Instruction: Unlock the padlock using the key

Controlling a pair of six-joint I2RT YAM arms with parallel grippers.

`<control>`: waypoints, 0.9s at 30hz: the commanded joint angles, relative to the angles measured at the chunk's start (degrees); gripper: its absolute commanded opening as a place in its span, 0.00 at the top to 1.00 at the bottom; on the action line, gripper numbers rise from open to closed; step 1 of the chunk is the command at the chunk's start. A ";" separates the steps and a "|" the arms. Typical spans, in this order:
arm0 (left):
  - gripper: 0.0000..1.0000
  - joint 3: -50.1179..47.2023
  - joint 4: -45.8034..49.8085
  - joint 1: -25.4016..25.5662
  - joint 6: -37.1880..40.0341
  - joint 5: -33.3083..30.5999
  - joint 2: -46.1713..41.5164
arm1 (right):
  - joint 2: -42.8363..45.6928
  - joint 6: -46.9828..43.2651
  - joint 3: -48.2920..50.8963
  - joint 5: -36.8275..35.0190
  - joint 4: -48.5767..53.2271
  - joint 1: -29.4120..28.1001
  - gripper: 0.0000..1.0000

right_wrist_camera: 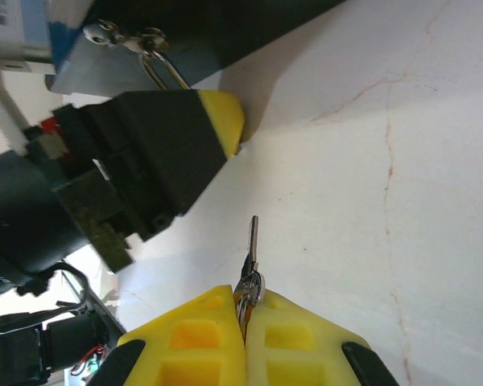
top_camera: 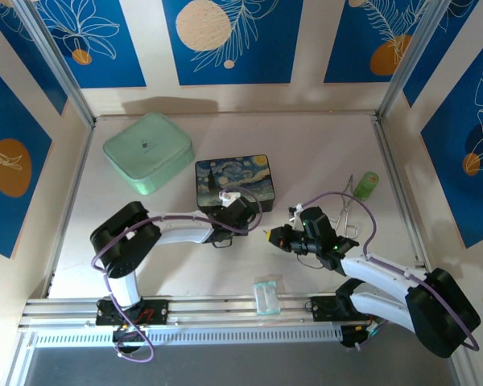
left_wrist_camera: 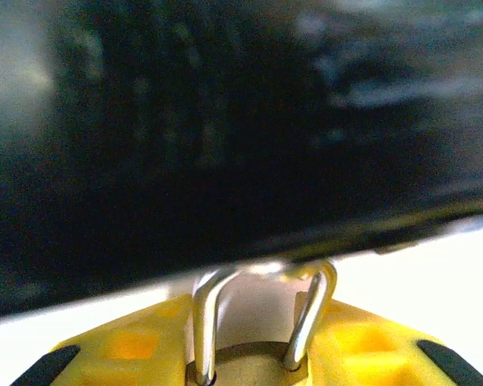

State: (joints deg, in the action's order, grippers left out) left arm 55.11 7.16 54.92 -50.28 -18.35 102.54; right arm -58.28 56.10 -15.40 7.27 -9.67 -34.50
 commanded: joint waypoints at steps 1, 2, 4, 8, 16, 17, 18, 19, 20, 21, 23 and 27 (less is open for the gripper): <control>0.71 -0.92 1.46 0.11 -3.17 3.87 -2.35 | -1.57 -1.67 1.57 -0.11 -6.52 -0.47 1.00; 0.72 -0.88 1.46 0.13 -3.53 4.20 -2.70 | -2.05 -1.70 1.77 -0.42 -7.33 -0.69 1.00; 0.75 -1.21 1.37 0.11 -4.82 4.65 -3.35 | -3.06 -1.43 1.86 -1.04 -8.13 -1.04 1.00; 0.75 -2.87 -1.43 0.02 -7.89 7.35 -4.99 | -5.85 -0.71 1.78 -0.75 -11.95 -1.95 1.00; 0.74 -6.28 -6.02 -1.36 -18.39 12.68 -8.48 | -14.21 0.49 3.62 -1.11 -25.84 -3.65 1.00; 0.74 -6.25 -6.39 -1.48 -19.68 13.51 -8.52 | -15.16 0.39 4.08 -1.72 -27.75 -4.11 1.00; 0.74 -6.12 -6.55 -1.48 -20.83 14.05 -8.50 | -15.96 0.40 4.35 -2.36 -29.17 -4.49 1.00; 0.74 -5.98 -6.77 -1.48 -21.85 14.49 -8.52 | -16.67 0.54 4.60 -2.86 -30.70 -4.83 1.00; 0.74 -5.94 -7.11 -1.48 -23.13 14.72 -8.45 | -17.45 0.67 5.05 -3.44 -32.48 -5.24 1.00; 0.74 -5.94 -7.61 -1.43 -24.28 14.91 -8.34 | -18.03 0.95 5.33 -4.27 -33.77 -5.71 1.00; 0.74 -5.45 -7.53 -1.48 -25.73 14.39 -8.09 | -18.89 1.56 5.41 -5.43 -34.21 -6.10 1.00; 0.74 -4.10 -7.22 -1.88 -29.12 14.48 -6.80 | -19.66 2.85 7.90 -7.44 -39.11 -6.19 1.00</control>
State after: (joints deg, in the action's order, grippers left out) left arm 49.28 1.34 53.74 -74.19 -5.21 95.94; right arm -77.32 57.74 -9.39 2.79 -42.46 -40.40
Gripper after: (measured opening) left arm 0.280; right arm 0.058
